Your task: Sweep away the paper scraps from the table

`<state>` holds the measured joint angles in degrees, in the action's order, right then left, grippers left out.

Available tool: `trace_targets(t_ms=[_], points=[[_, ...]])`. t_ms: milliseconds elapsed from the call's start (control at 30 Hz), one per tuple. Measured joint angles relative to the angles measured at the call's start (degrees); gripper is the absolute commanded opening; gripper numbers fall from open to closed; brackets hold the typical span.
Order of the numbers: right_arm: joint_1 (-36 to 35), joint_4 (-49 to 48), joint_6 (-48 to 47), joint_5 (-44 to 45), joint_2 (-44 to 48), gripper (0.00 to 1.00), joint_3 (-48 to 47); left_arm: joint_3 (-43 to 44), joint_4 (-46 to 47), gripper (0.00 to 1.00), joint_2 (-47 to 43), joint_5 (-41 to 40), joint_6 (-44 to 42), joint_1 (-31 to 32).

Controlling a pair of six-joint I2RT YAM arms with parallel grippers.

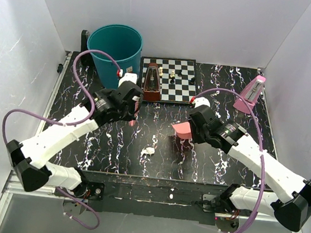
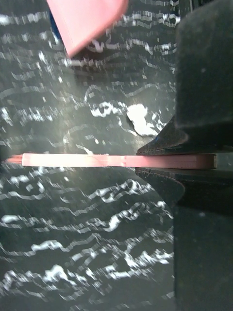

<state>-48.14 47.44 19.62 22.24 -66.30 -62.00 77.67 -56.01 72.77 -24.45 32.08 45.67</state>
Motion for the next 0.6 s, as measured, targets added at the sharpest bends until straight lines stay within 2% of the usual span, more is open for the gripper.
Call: trace_targets(t_ms=[100, 267, 433, 600], points=[[0.02, 0.87, 1.03, 4.59, 0.15, 0.01, 0.0, 5.38, -9.88, 0.0, 4.57, -1.7, 3.45, 0.0], [0.02, 2.14, 2.16, 10.82, -0.39, 0.01, -0.02, 6.56, -16.92, 0.0, 9.35, -1.79, 8.79, 0.22], [1.01, 3.39, 4.26, 17.97, -3.96, 0.01, -0.11, 3.93, -19.63, 0.0, 8.11, 5.09, 12.0, 0.31], [4.33, 5.09, 6.45, 20.92, -8.66, 0.01, -1.68, 2.4, -21.2, 0.0, 6.6, 13.79, 15.41, 0.7]])
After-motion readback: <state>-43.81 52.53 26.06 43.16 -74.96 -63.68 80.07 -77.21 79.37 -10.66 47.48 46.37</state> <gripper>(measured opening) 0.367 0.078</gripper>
